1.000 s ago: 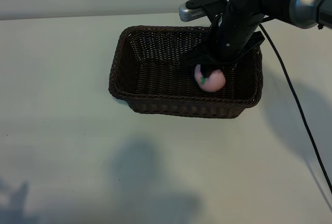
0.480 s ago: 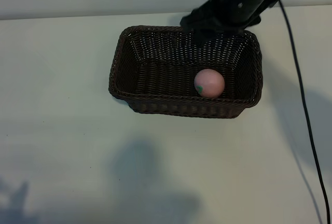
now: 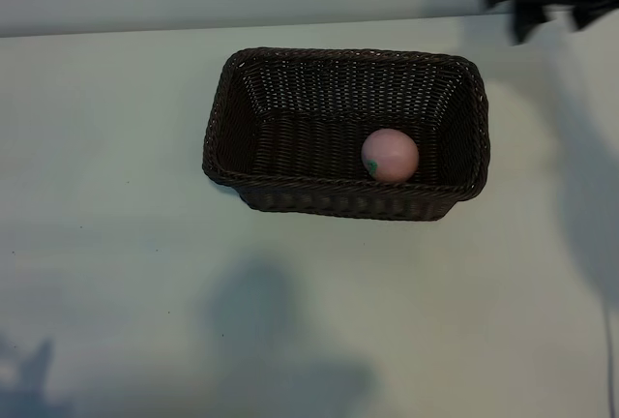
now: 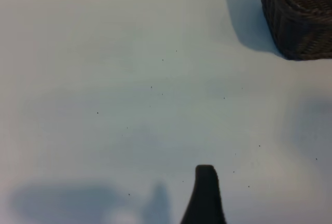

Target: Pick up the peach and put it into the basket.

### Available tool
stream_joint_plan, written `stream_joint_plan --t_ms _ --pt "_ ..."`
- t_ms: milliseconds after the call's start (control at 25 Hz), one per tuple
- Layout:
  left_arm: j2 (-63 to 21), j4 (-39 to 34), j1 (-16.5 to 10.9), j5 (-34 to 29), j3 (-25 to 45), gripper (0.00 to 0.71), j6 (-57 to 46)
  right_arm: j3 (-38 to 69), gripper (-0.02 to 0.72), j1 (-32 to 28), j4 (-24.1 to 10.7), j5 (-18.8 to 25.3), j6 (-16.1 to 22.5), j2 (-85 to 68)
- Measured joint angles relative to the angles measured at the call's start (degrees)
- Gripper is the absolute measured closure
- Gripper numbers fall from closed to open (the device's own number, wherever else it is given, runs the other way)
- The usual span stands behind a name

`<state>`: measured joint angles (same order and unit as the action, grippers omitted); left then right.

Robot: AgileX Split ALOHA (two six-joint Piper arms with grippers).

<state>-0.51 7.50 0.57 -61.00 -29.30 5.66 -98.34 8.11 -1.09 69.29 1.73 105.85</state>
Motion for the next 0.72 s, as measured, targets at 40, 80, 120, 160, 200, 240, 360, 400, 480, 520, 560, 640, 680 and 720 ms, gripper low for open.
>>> stream_joint_plan --t_ms 40,80,120,160,200,240,360,400,480,520,560,640,680,720 --pt "0.00 0.00 0.00 0.00 0.00 0.116 0.00 0.00 0.123 -2.54 -0.18 0.12 -0.50 0.00" --pt "0.00 0.00 0.00 0.00 0.00 0.116 0.00 0.00 0.123 -4.96 -0.53 0.26 -0.94 0.00" --pt "0.00 0.00 0.00 0.00 0.00 0.116 0.00 0.00 0.123 -6.93 -1.12 0.30 -1.73 0.00" --pt "0.00 0.00 0.00 0.00 0.00 0.116 0.00 0.00 0.123 -9.19 -1.70 0.38 -1.73 0.00" --pt "0.00 0.00 0.00 0.00 0.00 0.116 0.00 0.00 0.123 -11.30 -2.12 0.41 -2.35 0.00" --pt "0.00 0.00 0.00 0.00 0.00 0.116 0.00 0.00 0.123 -13.29 -2.34 0.46 -2.54 0.00" --pt "0.00 0.00 0.00 0.00 0.00 0.116 0.00 0.00 0.123 -17.59 -1.56 0.53 -2.67 0.00" --pt "0.00 0.00 0.00 0.00 0.00 0.116 0.00 0.00 0.123 -18.44 -0.91 0.53 -2.78 -0.08" --pt "0.00 0.00 0.00 0.00 0.00 0.116 0.00 0.00 0.123 -19.42 0.36 0.55 -3.01 -0.52" --pt "0.00 0.00 0.00 0.00 0.00 0.116 0.00 0.00 0.123 -19.48 1.09 0.55 -3.01 -1.03" --pt "0.00 0.00 0.00 0.00 0.00 0.116 0.00 0.00 0.125 -19.48 1.49 0.55 -3.01 -1.82" --pt "0.00 0.00 0.00 0.00 0.00 0.116 0.00 0.00 0.130 -19.43 2.46 0.60 -3.20 -3.84" --pt "0.00 0.00 0.00 0.00 0.00 0.116 0.00 0.00 0.132 -19.43 3.51 0.60 -3.43 -5.26" --pt "0.00 0.00 0.00 0.00 0.00 0.116 0.00 0.00 0.136 -19.43 4.39 0.60 -3.43 -6.95"
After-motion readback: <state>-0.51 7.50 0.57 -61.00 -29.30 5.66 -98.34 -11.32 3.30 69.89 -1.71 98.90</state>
